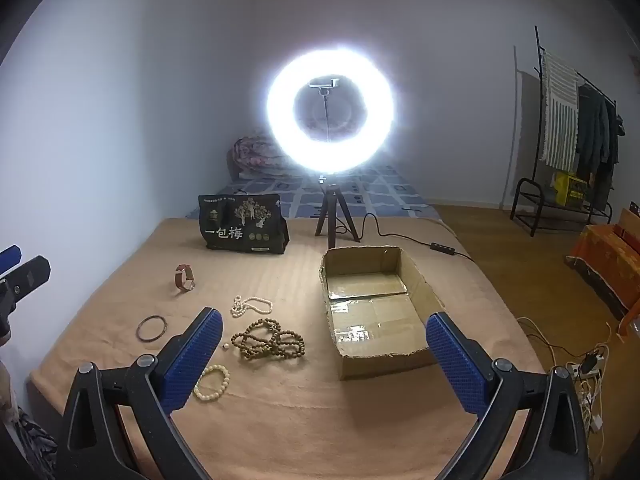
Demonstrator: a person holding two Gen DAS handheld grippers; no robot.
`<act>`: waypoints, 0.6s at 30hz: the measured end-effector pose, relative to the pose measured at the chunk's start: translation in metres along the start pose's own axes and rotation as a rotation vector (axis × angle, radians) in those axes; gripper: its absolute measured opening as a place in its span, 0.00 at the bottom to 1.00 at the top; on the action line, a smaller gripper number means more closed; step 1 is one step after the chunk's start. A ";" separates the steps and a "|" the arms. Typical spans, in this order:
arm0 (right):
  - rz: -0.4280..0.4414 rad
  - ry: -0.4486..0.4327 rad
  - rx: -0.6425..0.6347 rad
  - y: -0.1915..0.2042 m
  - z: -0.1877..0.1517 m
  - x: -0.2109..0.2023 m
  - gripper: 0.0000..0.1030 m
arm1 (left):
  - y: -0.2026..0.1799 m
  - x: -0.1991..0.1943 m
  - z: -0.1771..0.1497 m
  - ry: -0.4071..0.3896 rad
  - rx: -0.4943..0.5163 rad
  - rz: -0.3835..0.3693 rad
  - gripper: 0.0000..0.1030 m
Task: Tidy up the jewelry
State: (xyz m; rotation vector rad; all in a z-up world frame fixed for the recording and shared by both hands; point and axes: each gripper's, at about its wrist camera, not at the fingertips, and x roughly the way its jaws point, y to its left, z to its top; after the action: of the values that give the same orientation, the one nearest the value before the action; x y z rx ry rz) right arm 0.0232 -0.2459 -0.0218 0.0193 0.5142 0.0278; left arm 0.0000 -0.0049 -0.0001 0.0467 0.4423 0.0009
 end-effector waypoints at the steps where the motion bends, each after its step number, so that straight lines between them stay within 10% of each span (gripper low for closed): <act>1: 0.000 -0.003 -0.003 0.001 0.000 0.000 1.00 | -0.006 -0.004 0.003 -0.005 0.003 0.002 1.00; 18: -0.013 -0.011 -0.011 -0.002 -0.003 -0.002 1.00 | 0.007 -0.002 0.001 -0.006 -0.038 -0.018 1.00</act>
State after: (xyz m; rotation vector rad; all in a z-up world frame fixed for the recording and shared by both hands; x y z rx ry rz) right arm 0.0202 -0.2479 -0.0241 0.0057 0.5033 0.0179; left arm -0.0014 0.0017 0.0022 0.0053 0.4362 -0.0089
